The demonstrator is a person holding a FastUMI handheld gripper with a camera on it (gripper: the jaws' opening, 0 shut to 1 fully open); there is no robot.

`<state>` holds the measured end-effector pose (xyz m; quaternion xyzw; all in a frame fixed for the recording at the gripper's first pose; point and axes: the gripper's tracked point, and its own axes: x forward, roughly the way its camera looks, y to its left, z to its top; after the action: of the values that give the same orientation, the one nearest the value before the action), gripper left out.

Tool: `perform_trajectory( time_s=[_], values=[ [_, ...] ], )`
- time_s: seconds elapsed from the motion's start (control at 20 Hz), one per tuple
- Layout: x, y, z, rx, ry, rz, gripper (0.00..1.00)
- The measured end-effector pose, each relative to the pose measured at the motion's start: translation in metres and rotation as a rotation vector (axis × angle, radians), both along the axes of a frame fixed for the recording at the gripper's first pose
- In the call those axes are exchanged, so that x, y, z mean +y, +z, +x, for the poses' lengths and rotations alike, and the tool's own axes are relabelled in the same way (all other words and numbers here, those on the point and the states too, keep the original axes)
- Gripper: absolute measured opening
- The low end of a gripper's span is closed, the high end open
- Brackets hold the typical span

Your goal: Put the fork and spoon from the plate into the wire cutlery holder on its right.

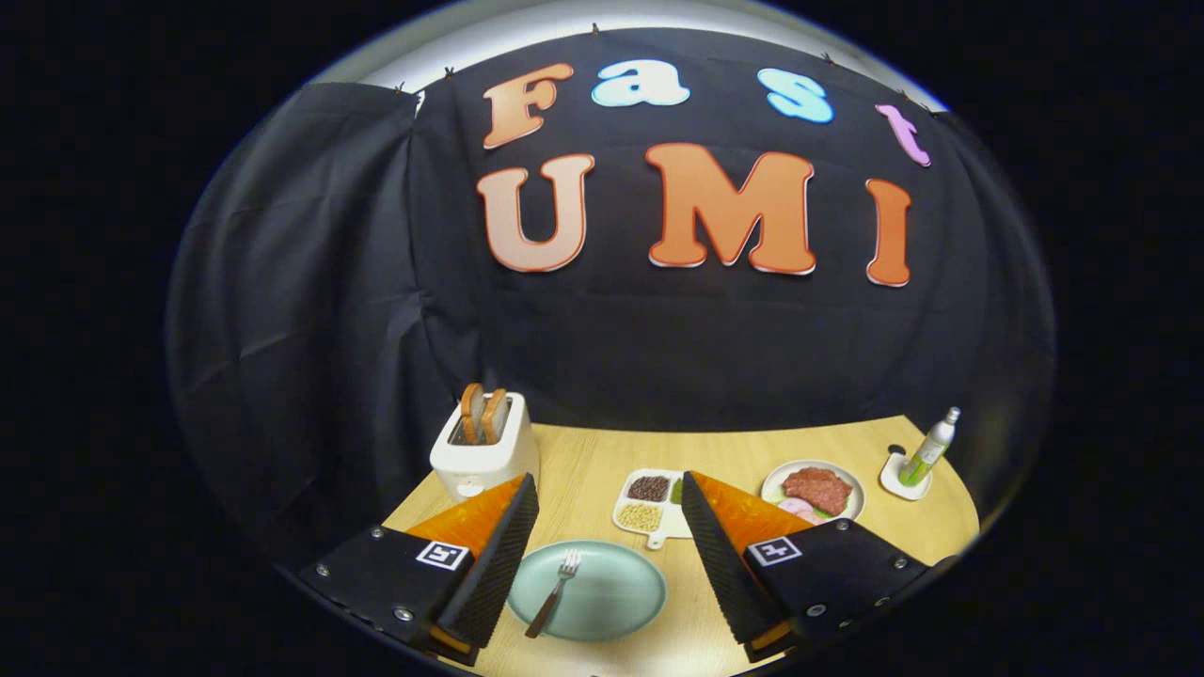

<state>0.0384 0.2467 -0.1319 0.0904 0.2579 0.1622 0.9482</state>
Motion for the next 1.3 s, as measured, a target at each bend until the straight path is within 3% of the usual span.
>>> perform_trajectory(
  time_s=[0.5, 0.75, 1.1, 1.3],
  values=[
    [0.062, -0.108, -0.035, 0.482, 0.197, -0.075, 0.91],
    [0.086, -0.151, -0.055, 0.652, 0.280, -0.124, 0.89],
    [0.103, -0.209, -0.079, 0.871, 0.336, -0.215, 0.83],
    [0.110, -0.231, -0.087, 0.932, 0.344, -0.264, 0.71]
  ],
)
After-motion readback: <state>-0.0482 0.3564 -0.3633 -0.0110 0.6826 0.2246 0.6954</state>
